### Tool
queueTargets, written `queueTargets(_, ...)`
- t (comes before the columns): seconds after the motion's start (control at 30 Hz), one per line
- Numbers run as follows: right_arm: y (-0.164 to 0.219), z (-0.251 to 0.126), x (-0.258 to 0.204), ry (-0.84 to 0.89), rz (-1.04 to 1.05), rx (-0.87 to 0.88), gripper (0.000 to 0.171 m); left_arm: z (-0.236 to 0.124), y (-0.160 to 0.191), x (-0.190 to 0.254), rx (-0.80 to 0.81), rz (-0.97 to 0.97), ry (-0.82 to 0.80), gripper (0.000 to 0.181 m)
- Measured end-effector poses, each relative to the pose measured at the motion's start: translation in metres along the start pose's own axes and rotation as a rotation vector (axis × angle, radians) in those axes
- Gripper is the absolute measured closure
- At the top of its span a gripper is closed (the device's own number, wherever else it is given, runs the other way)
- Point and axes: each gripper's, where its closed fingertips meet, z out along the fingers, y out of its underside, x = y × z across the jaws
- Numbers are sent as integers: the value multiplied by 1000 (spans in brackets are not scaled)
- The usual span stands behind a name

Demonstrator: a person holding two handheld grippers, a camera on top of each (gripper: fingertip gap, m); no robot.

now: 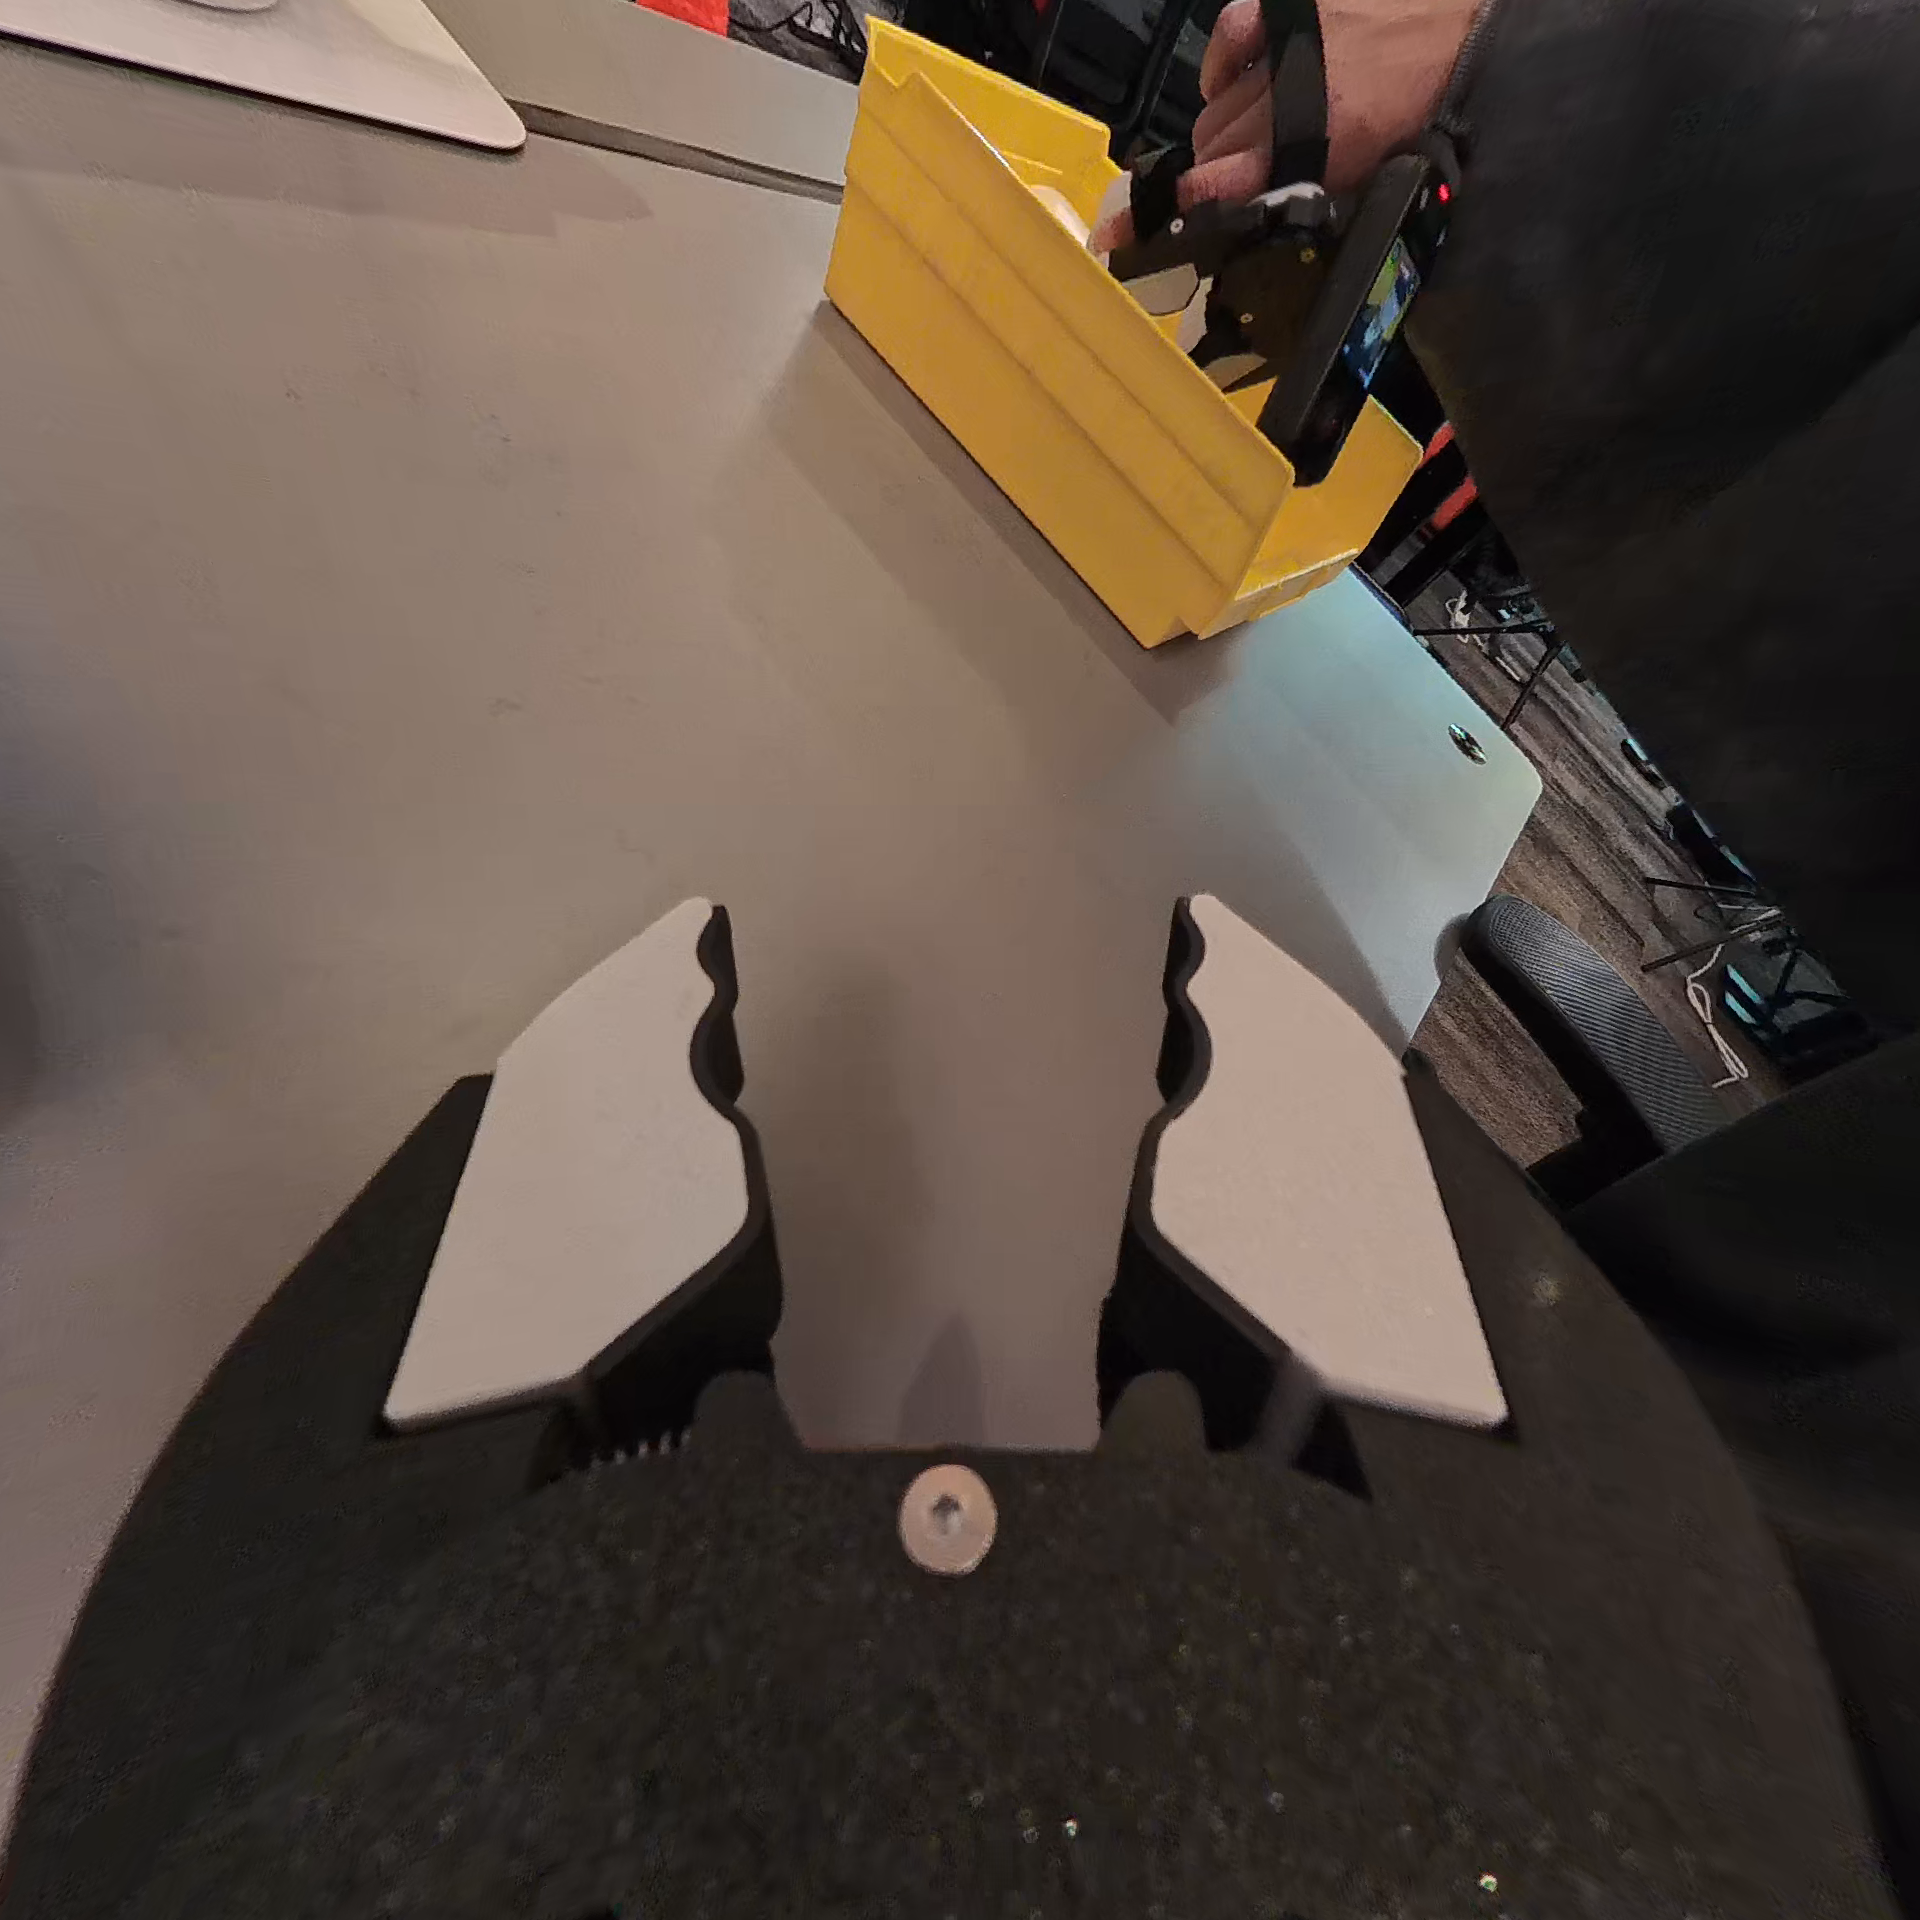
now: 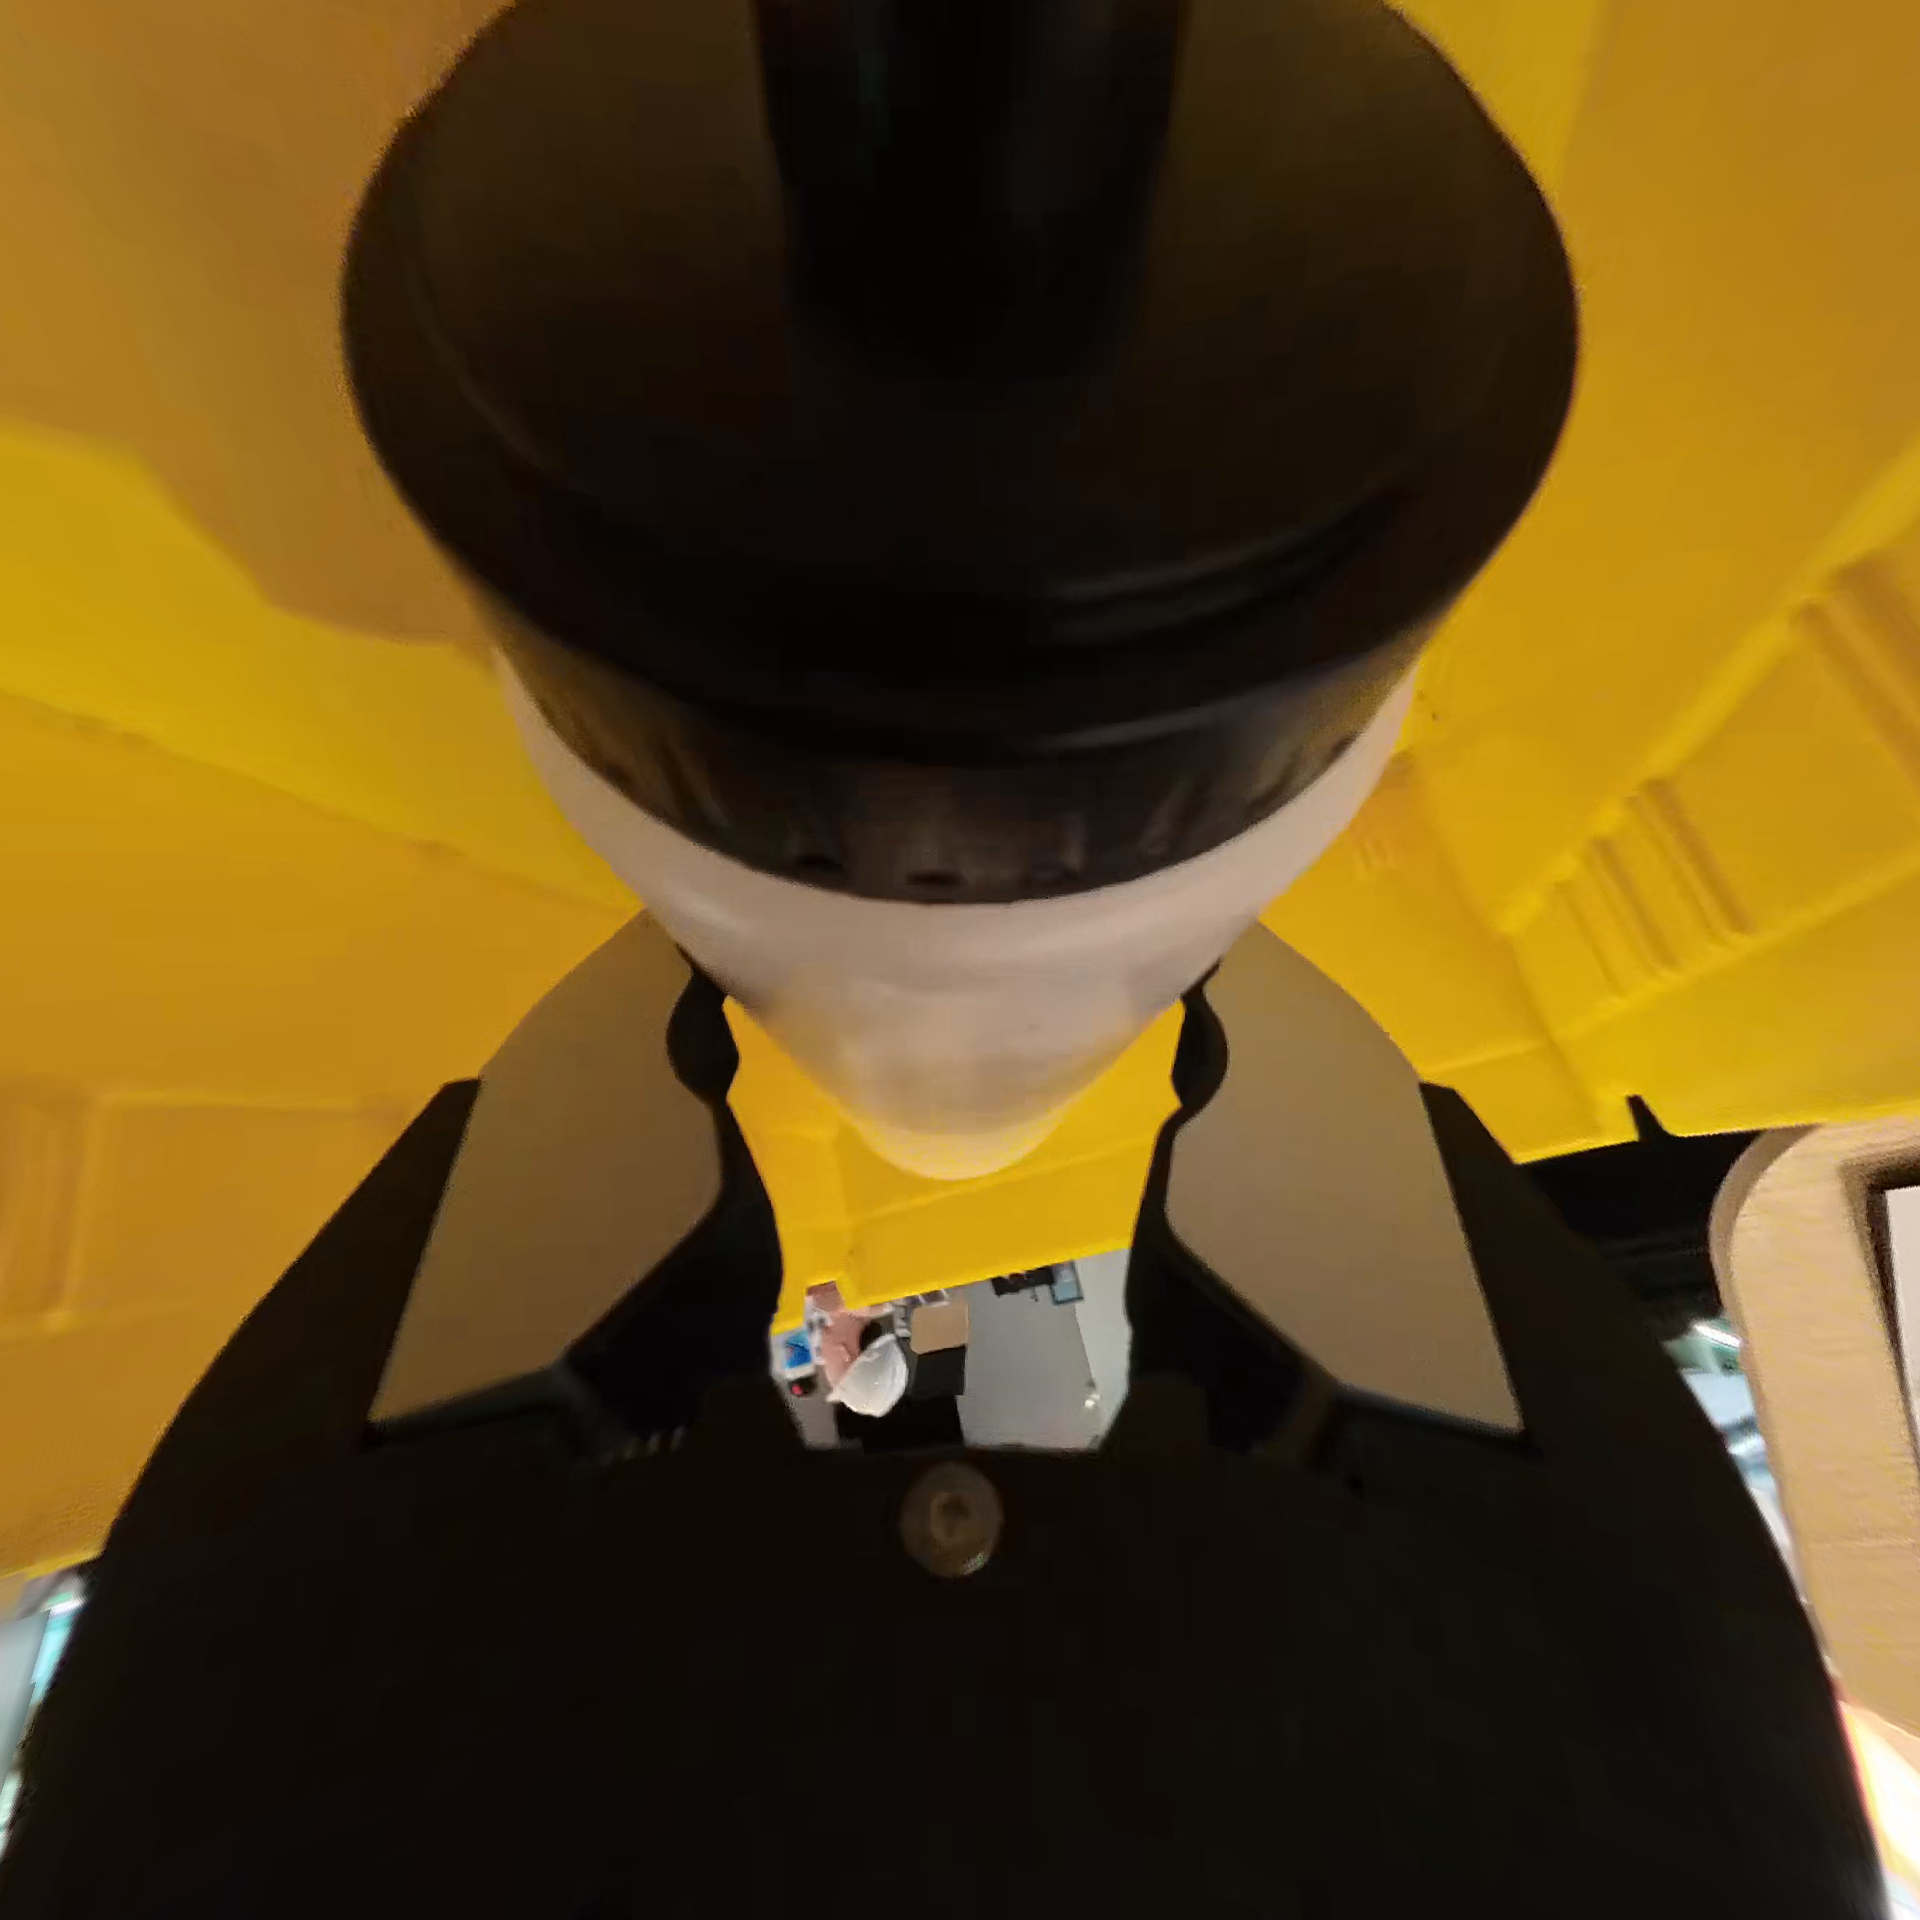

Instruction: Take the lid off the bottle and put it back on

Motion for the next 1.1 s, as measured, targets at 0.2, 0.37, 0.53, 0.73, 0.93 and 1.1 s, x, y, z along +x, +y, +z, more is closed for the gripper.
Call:
queueTargets(0.2,16,-18,2,43,72,-97,71,-9,-18,-3,95,18,-10,98)
queueTargets(0.37,67,-109,52,394,470,-246,78,-32,-44,-18,241,173,-167,91)
queueTargets(0.53,80,-218,56,782,1402,-168,87,-58,-59,-40,347,304,-389,96)
queueTargets(0.73,-52,-216,33,818,2354,642,97,-100,-67,-66,449,249,-525,105)
queueTargets(0.93,-90,-195,-15,923,2401,377,98,-125,-57,-109,414,202,-650,110)
queueTargets(1.1,-95,-175,-17,851,2494,469,99,-120,-44,-123,365,68,-624,110)
